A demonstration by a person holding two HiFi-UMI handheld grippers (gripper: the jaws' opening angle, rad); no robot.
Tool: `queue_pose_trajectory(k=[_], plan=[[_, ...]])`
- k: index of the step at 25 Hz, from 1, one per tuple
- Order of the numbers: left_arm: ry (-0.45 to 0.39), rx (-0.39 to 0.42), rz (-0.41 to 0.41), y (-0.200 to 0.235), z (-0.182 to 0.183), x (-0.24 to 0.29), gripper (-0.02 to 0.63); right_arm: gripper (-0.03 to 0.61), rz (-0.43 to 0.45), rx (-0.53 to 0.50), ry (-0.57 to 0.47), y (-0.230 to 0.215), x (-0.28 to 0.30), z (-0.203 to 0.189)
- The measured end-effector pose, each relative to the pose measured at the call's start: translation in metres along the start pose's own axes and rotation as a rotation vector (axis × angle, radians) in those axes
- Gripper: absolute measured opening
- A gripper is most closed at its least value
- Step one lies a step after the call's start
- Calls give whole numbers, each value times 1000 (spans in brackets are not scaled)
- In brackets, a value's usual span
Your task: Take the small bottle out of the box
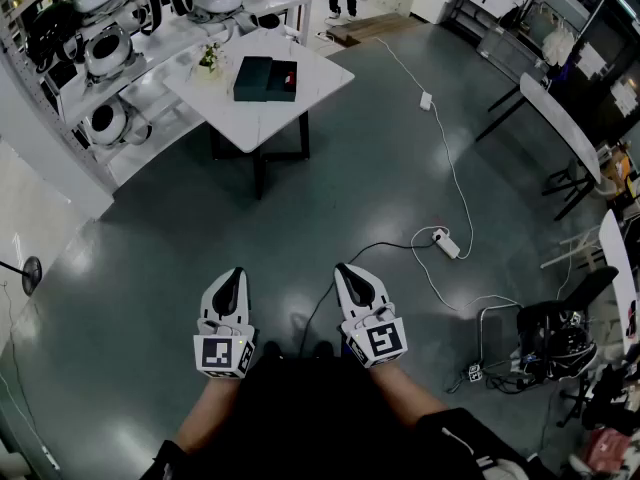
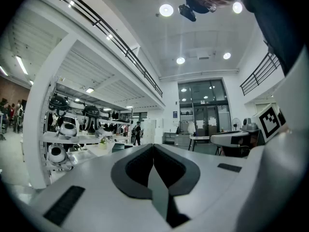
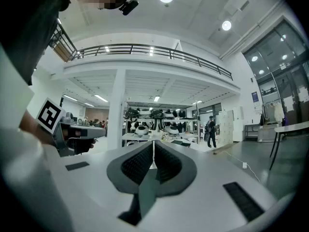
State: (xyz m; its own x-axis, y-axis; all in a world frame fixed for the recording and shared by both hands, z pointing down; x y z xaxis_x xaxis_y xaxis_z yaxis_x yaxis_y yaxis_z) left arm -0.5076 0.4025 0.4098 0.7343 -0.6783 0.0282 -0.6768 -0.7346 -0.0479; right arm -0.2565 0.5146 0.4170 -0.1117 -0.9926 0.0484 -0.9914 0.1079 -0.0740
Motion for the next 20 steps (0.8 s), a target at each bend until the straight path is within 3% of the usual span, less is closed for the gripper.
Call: queue_pose_trajectory(k=[10, 15, 20], plan=[[52, -18, -69, -53, -15, 30, 15, 38, -37, 45, 75, -51, -46, -25], [65, -2, -118, -83, -11, 45, 15, 38, -6, 164, -33, -78, -65, -27], [54, 1, -138, -102, -11, 61, 15, 38, 48, 74, 2, -96, -68, -30]])
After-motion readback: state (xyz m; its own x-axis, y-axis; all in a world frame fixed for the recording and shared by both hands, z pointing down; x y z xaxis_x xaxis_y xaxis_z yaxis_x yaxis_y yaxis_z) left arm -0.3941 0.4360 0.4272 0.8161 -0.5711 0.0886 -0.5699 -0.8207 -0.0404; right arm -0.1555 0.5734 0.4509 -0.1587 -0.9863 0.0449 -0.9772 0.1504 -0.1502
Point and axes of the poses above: the fingertips, and each gripper's own axes: x forward along the fingers, y to its left, z out of its top, the point moved 10 cm from there along -x, backward along the fingers, and after that the axes turned 5 degrees about x, right-handed, at the moved point
